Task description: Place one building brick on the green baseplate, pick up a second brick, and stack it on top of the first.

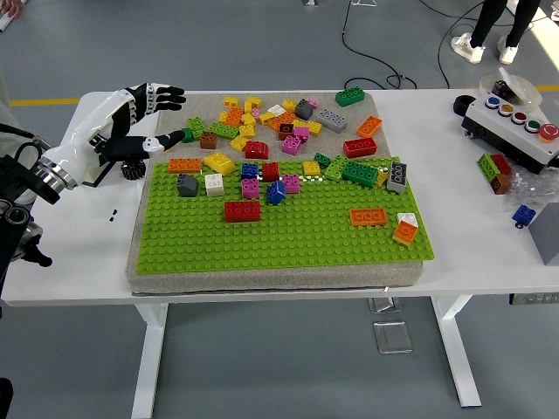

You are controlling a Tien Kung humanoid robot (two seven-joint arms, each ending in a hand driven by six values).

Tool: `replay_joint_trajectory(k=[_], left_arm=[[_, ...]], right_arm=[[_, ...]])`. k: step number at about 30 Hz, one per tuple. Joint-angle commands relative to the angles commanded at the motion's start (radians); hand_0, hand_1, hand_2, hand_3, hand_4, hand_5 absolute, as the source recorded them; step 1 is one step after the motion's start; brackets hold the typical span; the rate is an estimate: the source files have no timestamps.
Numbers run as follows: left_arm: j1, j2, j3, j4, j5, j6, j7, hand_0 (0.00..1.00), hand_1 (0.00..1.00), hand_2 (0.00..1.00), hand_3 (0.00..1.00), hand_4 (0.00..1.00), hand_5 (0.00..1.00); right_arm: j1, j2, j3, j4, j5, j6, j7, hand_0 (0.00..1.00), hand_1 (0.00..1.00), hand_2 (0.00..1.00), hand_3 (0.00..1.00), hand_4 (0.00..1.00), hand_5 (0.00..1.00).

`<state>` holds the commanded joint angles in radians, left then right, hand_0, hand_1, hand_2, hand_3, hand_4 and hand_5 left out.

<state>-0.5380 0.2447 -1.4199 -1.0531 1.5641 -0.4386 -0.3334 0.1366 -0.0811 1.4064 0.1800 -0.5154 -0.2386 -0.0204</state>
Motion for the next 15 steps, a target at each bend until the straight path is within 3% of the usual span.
replay_joint_trajectory(k=[15], left_arm=[[-0.024,-0.007,0.089,0.051,0.161,-0.054,-0.043,0.822,0.764,0.699,0.657,0.677,0.139]], right_arm=[[0.0,0.0,-0.001,0.0,0.004,0.001,0.003,0.741,0.669,0.717,0.595,0.916,0.495]])
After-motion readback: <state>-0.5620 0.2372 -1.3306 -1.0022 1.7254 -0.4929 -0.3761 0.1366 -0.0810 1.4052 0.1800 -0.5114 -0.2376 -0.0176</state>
